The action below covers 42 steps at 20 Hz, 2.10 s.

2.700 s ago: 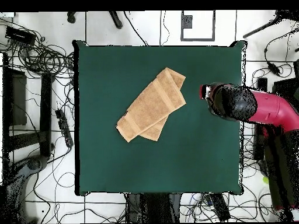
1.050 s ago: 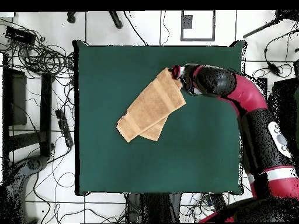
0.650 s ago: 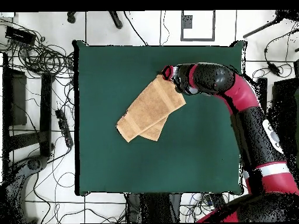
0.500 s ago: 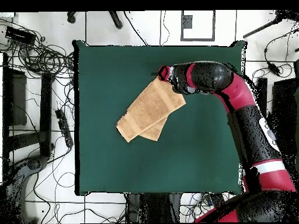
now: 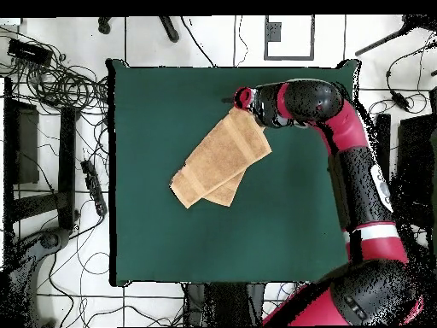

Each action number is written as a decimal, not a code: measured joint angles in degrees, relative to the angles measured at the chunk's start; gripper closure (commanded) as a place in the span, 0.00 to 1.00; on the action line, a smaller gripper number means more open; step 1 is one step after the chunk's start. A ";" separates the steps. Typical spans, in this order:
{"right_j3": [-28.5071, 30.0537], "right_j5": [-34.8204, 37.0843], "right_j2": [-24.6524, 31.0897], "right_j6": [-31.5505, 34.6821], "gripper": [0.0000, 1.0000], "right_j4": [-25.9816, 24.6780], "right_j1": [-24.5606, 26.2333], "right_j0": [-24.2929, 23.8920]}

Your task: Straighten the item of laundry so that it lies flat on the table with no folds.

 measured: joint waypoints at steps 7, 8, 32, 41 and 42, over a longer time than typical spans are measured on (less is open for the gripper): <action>-7.93 2.07 0.21 -2.16 0.00 -1.01 4.30 1.43; -8.44 2.23 0.21 -2.44 0.00 -1.06 4.58 1.47; -6.54 2.79 0.19 -4.90 0.00 -6.12 5.63 -3.05; -1.63 1.86 0.18 -4.90 0.00 -8.69 3.54 -4.92; -1.36 1.64 0.18 -4.90 0.00 -8.76 3.40 -4.99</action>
